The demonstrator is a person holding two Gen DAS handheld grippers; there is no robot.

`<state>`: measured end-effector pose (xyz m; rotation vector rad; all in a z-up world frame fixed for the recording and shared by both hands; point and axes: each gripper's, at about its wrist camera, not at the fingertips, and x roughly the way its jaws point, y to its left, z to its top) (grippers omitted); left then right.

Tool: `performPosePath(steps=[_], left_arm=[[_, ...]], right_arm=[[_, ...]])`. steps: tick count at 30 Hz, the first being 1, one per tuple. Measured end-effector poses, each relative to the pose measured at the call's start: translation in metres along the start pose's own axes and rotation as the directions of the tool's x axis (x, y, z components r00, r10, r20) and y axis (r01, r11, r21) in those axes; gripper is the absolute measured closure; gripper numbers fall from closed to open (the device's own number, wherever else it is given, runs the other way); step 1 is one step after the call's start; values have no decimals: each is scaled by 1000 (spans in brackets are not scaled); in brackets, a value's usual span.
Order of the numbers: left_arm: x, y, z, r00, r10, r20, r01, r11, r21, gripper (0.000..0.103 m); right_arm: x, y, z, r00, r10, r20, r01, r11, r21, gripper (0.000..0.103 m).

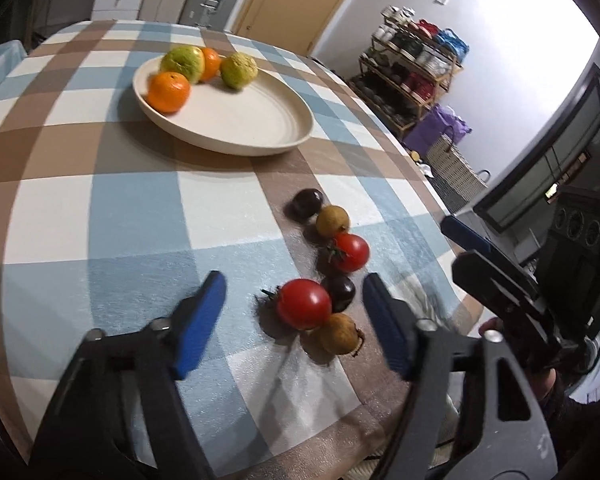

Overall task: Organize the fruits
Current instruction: 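Close the left tool around a red tomato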

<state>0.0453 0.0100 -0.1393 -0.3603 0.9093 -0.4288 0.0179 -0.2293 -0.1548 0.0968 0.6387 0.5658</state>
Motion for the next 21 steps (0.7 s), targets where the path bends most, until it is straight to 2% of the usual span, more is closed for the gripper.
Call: performPosePath(steps=[1, 2, 6, 13, 21], left_arm=[[1, 0, -1, 1000, -9, -5, 9, 1000, 1, 49], [2, -1, -1, 1000, -17, -12, 17, 1000, 2, 51], [8, 2, -2, 998, -60, -36, 59, 998, -13, 76], [8, 8, -2, 997, -79, -23, 78, 997, -24, 77], [-5, 17, 2, 996, -88, 19, 89, 995, -47, 77]], right_arm=[[1, -1, 0, 1000, 1, -2, -1, 1000, 2, 0], [1, -1, 0, 1000, 2, -3, -2, 1000, 3, 0], [2, -2, -1, 1000, 4, -8, -4, 1000, 4, 0], [6, -5, -2, 1000, 3, -22, -2, 1000, 16, 0], [19, -11, -4, 996, 10, -89, -4, 998, 62, 0]])
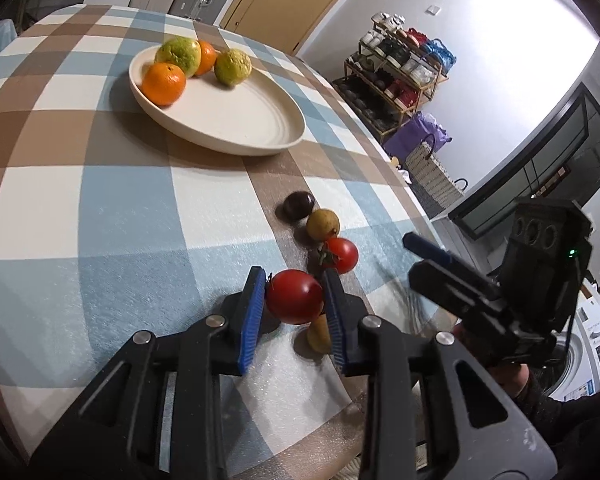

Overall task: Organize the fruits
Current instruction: 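Close the left tool around a red tomato, then close the right tool around a second red tomato while the left tool holds its tomato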

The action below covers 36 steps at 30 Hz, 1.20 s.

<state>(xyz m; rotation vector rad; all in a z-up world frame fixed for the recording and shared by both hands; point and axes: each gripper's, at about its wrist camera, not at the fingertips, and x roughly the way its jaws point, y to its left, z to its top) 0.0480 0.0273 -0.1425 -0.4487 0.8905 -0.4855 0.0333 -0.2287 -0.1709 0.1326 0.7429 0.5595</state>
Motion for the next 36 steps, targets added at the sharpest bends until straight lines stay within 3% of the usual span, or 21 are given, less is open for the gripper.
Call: performPosePath(steps=[15, 20, 22, 29, 36], left_arm=[[-32, 23, 12, 998, -7, 68, 10, 999, -45, 77], [-36, 26, 17, 997, -4, 79, 8, 999, -49, 77], [-37, 26, 17, 996, -4, 84, 9, 999, -48, 83], [-35, 23, 25, 997, 0, 84, 3, 999, -39, 83], [-32, 24, 28, 997, 33, 73, -28, 998, -59, 82]], right_arm=[[37, 5, 5, 991, 74, -112, -68, 996, 58, 5], [46, 2, 6, 988, 71, -138, -60, 995, 83, 21], [46, 3, 6, 988, 71, -140, -60, 995, 83, 26], [50, 7, 3, 987, 28, -158, -24, 999, 24, 68], [43, 2, 1, 993, 39, -116, -35, 999, 32, 69]])
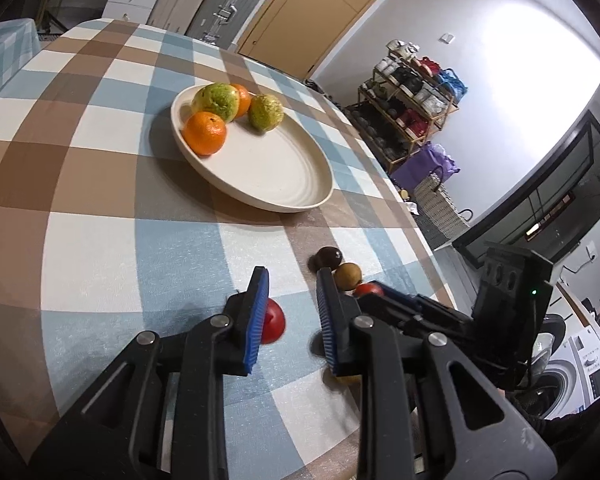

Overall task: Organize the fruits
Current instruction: 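Close the right tool around a second red tomato while the left tool holds its tomato, then carry both held tomatoes up and over the white plate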

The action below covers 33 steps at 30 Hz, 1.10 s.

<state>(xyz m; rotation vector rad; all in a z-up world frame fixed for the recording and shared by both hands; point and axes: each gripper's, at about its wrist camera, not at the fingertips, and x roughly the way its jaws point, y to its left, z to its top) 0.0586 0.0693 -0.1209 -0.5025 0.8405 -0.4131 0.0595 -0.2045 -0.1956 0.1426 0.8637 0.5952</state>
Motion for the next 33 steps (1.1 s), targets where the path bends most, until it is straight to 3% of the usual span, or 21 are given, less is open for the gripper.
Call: performPosePath(steps=[2, 7, 8, 18, 20, 21, 28, 33], left_arm=[[-1, 1, 0, 1000, 13, -3, -13, 1000, 0, 81], [2, 0, -7, 997, 72, -36, -71, 997, 24, 46], [2, -1, -10, 996, 78, -35, -76, 997, 31, 46], [29, -1, -16, 991, 102, -90, -97, 994, 56, 48], [31, -2, -15, 991, 95, -96, -89, 994, 67, 64], [32, -3, -15, 989, 102, -104, -94, 992, 82, 77], [30, -12, -5, 994, 67, -88, -57, 992, 110, 78], [25, -20, 22, 998, 32, -55, -25, 993, 118, 78]], right_arm=[[-4, -4, 2, 1000, 8, 20, -9, 1000, 13, 69], [-10, -6, 4, 998, 36, 45, -36, 999, 14, 69], [-12, -5, 4, 998, 38, 51, -39, 999, 12, 69], [-21, -7, 7, 995, 54, 89, -54, 999, 0, 69], [-23, -9, 9, 994, 53, 97, -53, 999, -2, 69], [-24, -9, 10, 994, 51, 100, -51, 999, -3, 69], [-24, -13, 24, 992, 51, 119, -50, 999, -10, 69], [-20, -18, 46, 990, 72, 124, -70, 997, -16, 69]])
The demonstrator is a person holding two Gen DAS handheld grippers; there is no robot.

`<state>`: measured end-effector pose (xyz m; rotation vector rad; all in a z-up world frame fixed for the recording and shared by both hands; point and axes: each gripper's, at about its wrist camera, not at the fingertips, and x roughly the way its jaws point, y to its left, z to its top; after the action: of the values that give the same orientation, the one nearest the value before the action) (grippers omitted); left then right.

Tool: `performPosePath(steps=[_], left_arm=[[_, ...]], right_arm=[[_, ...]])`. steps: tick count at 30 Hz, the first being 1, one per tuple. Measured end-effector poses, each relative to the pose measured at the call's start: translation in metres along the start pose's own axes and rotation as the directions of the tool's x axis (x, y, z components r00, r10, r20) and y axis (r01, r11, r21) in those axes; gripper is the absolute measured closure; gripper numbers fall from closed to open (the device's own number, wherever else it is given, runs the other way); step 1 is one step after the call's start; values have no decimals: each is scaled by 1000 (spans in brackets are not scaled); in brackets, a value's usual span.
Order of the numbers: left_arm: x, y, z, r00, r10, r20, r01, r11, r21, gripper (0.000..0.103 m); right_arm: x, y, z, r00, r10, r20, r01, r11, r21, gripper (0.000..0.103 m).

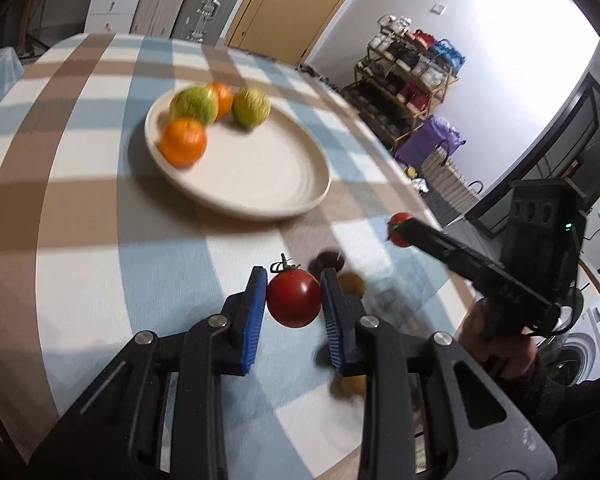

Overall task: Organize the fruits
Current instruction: 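Carry both held tomatoes up and over the white plate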

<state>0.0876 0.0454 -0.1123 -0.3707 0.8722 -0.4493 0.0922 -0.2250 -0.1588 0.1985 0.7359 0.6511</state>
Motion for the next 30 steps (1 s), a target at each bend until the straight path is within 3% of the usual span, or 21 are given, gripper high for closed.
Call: performPosePath(steps=[6, 15, 23, 30], left_arm=[[9, -4, 48, 999, 9, 34, -11, 999, 32, 78], [55, 6, 115, 999, 32, 38, -33, 999, 26, 78], [88, 13, 143, 994, 103, 29, -104, 993, 52, 78], [108, 23, 150, 991, 135, 15, -135, 989, 60, 78]], right_arm=[[19, -12, 34, 1000, 30, -8, -30, 1000, 3, 69], [61, -28, 87, 998, 56, -27, -56, 998, -3, 69], [106, -46, 116, 996, 55, -76, -54, 998, 15, 69], [133, -56, 122, 993, 38, -113, -37, 999, 16, 69]])
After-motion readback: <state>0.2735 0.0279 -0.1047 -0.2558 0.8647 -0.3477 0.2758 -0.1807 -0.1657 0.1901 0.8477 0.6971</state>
